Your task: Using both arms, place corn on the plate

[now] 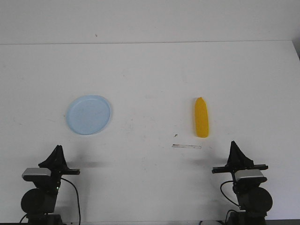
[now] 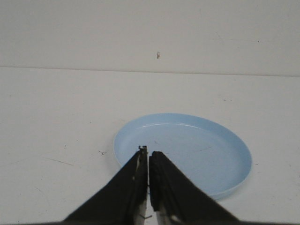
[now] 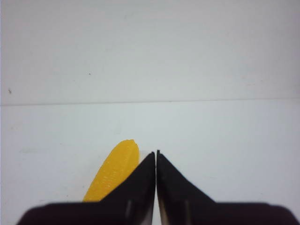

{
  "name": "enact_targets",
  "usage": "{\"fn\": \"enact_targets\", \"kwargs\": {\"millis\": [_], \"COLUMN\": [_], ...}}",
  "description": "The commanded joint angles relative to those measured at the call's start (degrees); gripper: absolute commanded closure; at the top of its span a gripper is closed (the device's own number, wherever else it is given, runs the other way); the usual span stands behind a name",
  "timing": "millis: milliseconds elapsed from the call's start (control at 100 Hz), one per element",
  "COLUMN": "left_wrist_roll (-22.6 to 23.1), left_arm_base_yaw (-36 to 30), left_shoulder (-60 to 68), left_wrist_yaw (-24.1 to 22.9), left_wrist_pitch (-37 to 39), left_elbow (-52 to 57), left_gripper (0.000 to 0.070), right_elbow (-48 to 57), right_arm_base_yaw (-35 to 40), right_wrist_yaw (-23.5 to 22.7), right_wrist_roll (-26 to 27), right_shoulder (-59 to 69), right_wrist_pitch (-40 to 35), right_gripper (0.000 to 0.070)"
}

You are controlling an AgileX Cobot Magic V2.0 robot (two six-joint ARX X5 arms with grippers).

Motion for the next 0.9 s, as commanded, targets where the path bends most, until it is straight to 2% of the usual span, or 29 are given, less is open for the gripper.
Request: {"fn": "enact_targets", "kwargs": {"millis": [0, 90, 260, 430, 630, 890], "left_wrist_roll": [-0.5, -1.0, -5.8, -5.7, -5.7, -5.7], "left_arm_base_yaw": [0.1, 0.1, 0.1, 0.1, 0.1, 0.1], "left_shoulder": [-0.1, -0.1, 0.0, 0.0, 1.1, 9.4], "left_wrist_yaw": [-0.2, -0.2, -1.9, -4.0, -4.1, -4.0], "left_wrist_pitch": [0.9, 0.9, 0.4, 0.7, 0.7, 0.5], "left_elbow": [-1.2, -1.2, -0.2, 3.7, 10.5, 19.8], "left_gripper": [0.0699, 0.0699, 0.0699, 0.0699, 0.0699, 0.0699], "right_elbow": [-0.1, -0.1, -0.1, -0.1, -0.1, -0.1], "right_arm_base_yaw": [0.1, 0.1, 0.1, 0.1, 0.1, 0.1], "right_wrist_yaw": [0.0, 0.0, 0.0, 0.0, 0.0, 0.0], "right_wrist_roll": [0.7, 0.7, 0.7, 0.7, 0.7, 0.7], "right_shoulder": [0.1, 0.1, 0.1, 0.1, 0.1, 0.1], "right_wrist_pitch": [0.6, 0.6, 0.6, 0.6, 0.6, 0.6], "right_gripper": [0.0697, 0.0697, 0.0697, 0.0697, 0.0697, 0.0697]}}
